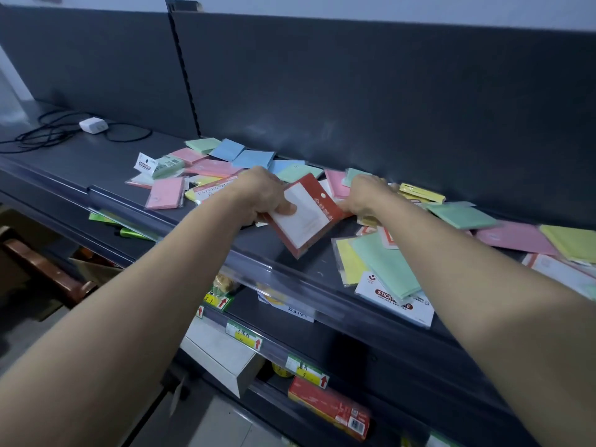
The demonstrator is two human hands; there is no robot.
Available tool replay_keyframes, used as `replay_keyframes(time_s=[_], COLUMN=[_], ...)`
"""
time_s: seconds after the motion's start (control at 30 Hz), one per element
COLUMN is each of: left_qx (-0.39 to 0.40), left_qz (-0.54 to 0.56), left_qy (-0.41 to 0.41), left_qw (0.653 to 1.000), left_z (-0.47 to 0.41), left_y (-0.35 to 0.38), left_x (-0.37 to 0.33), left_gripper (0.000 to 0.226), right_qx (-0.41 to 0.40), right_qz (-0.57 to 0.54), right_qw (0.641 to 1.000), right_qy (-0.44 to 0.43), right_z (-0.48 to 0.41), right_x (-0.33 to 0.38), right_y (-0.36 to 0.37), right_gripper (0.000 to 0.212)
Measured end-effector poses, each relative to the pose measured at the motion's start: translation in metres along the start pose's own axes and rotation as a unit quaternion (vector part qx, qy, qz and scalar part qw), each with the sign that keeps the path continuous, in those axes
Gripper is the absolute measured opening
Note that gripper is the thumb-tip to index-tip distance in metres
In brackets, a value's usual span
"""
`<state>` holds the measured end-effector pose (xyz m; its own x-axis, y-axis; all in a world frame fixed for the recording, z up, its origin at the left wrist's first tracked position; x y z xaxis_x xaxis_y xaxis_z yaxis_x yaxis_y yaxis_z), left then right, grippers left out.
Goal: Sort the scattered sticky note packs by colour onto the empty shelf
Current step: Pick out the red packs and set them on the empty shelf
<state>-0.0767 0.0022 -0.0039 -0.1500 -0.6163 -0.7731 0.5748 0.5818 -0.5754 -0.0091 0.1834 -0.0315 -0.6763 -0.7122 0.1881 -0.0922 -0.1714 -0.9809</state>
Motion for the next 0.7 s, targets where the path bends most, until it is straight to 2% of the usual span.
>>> replay_keyframes(time_s=[0.07, 0.17, 0.3, 0.4, 0.5, 0.6, 0.7], left_qx=[-0.028, -0.066, -0.129, -0.137, -0.135, -0.137, -0.136], left_qz=[-0.01, 0.019, 0.056, 0.064, 0.07, 0.08, 0.082], left_qy=[0.027, 0.056, 0.067, 0.067, 0.071, 0.075, 0.08], left_qw=[0.999, 0.996, 0.988, 0.986, 0.986, 0.985, 0.984], left_z=[-0.003, -0.006, -0.011, -0.012, -0.013, -0.014, -0.014], left_y=[-0.01, -0.024, -0.036, -0.036, -0.036, -0.035, -0.035], left_x=[-0.002, 0.0, 0.006, 0.009, 0.009, 0.008, 0.006], left_gripper=[0.032, 0.02, 0.018, 0.018, 0.017, 0.018, 0.019], right_qx=[0.003, 0.009, 0.007, -0.001, -0.02, -0.055, -0.074], right_qz=[0.013, 0.046, 0.06, 0.084, 0.119, 0.169, 0.179], right_qw=[1.0, 0.999, 0.998, 0.995, 0.989, 0.979, 0.976], right_qy=[-0.009, -0.022, -0.031, -0.049, -0.08, -0.101, -0.104], right_z=[0.003, 0.007, 0.005, 0.009, 0.012, 0.012, 0.013], right_x=[0.003, 0.008, 0.015, 0.022, 0.03, 0.031, 0.027], right_y=[-0.001, -0.003, -0.007, -0.01, -0.009, -0.004, -0.005], right_gripper=[0.052, 0.057, 0.045, 0.026, 0.018, 0.031, 0.034])
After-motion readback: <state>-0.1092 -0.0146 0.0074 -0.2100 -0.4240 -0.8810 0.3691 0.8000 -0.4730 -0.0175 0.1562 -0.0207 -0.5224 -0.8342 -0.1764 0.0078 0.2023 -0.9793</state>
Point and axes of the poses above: each hand's wrist, its own z-axis away from the middle knuckle, its own y-axis out of the palm, x = y × z, the point moved 5 cm from there along -z, towards the middle knuckle, and after that the axes turned 5 degrees about -z, right-handed, at the moved point
